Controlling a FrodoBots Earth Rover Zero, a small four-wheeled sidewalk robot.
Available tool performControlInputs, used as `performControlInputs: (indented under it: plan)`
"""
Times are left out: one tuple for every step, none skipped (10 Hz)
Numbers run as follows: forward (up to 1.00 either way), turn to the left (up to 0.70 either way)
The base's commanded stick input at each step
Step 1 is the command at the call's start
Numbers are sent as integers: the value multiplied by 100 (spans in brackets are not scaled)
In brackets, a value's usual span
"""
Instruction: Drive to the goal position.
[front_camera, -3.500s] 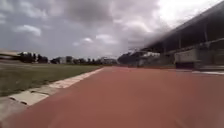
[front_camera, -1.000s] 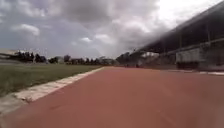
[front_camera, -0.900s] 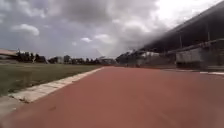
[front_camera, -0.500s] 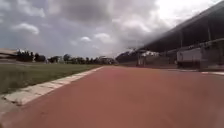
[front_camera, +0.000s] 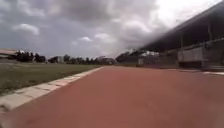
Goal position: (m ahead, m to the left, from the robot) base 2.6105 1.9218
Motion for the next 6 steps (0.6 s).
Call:
performControlInputs:
  plan:
    - [45, 0]
    - [45, 0]
    - [45, 0]
    - [45, 0]
    - [45, 0]
    - [45, 0]
